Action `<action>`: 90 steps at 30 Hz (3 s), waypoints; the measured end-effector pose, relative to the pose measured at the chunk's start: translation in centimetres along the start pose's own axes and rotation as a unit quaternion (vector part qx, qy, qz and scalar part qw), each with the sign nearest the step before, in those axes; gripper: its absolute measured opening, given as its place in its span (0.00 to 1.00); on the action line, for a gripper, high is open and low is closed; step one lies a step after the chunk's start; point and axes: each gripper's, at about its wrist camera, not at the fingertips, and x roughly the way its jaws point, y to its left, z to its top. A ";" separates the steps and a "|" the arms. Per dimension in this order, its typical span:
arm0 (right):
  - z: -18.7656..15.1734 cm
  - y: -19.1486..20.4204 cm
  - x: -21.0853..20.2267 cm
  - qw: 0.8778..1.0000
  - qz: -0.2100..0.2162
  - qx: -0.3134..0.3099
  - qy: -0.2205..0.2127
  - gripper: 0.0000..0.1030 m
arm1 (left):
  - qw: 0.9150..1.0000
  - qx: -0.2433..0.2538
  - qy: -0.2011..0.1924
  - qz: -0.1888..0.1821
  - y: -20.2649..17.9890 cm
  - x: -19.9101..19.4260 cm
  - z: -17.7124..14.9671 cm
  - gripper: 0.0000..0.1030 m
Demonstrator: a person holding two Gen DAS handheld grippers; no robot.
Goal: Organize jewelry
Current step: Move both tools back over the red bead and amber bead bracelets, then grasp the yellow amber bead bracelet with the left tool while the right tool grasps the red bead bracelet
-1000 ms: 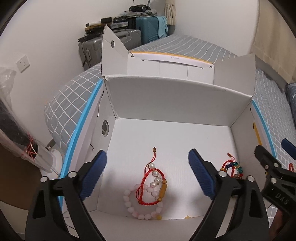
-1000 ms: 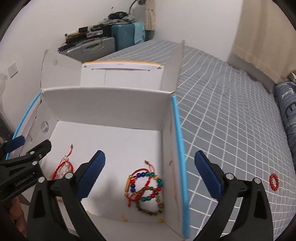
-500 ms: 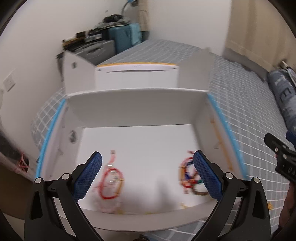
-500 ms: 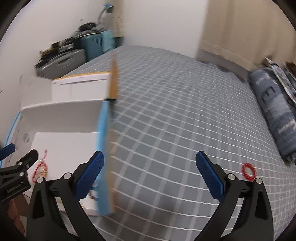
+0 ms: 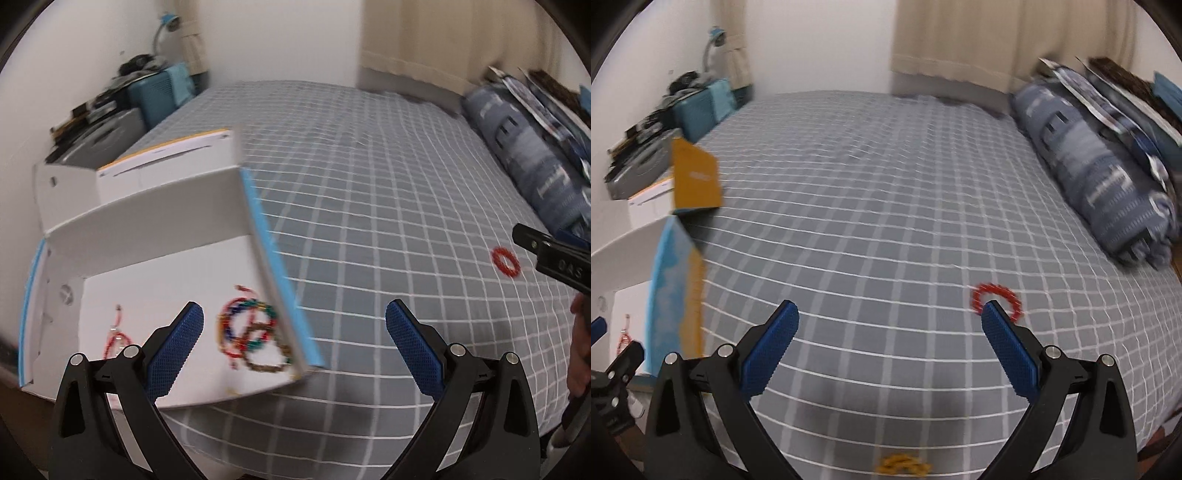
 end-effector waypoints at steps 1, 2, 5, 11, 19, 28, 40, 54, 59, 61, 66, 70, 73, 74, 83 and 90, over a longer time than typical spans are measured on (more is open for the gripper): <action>-0.3 -0.7 0.1 1.000 -0.004 0.004 0.002 0.93 | 1.000 0.002 0.002 -0.005 -0.5 0.2 -0.1 0.94; -0.6 -1.7 0.5 1.000 -0.009 0.010 0.005 0.93 | 1.000 0.007 0.006 -0.012 -1.4 0.4 -0.3 0.94; -1.0 -4.3 1.3 0.999 -0.020 0.027 0.014 0.93 | 0.999 0.027 0.017 -0.029 -4.2 1.0 -1.1 0.94; -1.4 -7.7 2.4 0.998 -0.025 0.041 0.032 0.93 | 0.996 0.065 0.033 -0.042 -9.1 2.0 -2.9 0.94; -0.9 -12.1 4.8 0.997 -0.026 0.056 0.045 0.92 | 0.991 0.093 0.068 -0.067 -14.7 4.0 -5.2 0.94; -2.3 -16.0 10.4 0.994 -0.046 0.055 0.088 0.82 | 0.987 0.101 0.095 -0.086 -18.0 6.5 -7.0 0.94; -4.1 -17.9 15.7 0.986 -0.042 0.081 0.143 0.59 | 0.981 0.109 0.124 -0.102 -20.5 9.0 -9.2 0.90; -3.4 -18.1 16.5 0.980 -0.010 0.129 0.149 0.34 | 0.974 0.117 0.145 -0.126 -21.1 8.3 -10.1 0.47; -3.3 -17.9 16.9 0.979 -0.013 0.140 0.146 0.25 | 0.974 0.118 0.149 -0.126 -20.8 7.9 -10.4 0.30; -3.1 -17.9 17.1 0.978 -0.003 0.147 0.147 0.19 | 0.973 0.121 0.153 -0.128 -20.8 7.8 -10.4 0.21; -2.8 -17.4 17.4 0.978 -0.001 0.148 0.148 0.06 | 0.972 0.125 0.153 -0.124 -20.8 7.7 -10.4 0.09; -2.6 -17.1 17.4 0.978 -0.005 0.147 0.147 0.01 | 0.973 0.122 0.152 -0.127 -20.6 7.7 -10.1 0.09; -2.5 -17.2 17.2 0.978 -0.001 0.149 0.146 0.00 | 0.973 0.123 0.149 -0.126 -20.5 7.6 -9.8 0.09; -2.5 -17.4 17.2 0.978 0.000 0.149 0.146 0.00 | 0.973 0.122 0.148 -0.126 -20.5 7.5 -9.8 0.09; -2.7 -17.9 16.7 0.977 0.001 0.156 0.148 0.00 | 0.976 0.117 0.136 -0.125 -19.6 6.5 -9.2 0.09; -2.6 -18.2 16.0 0.977 0.005 0.158 0.142 0.00 | 0.978 0.110 0.124 -0.129 -18.8 5.8 -8.4 0.09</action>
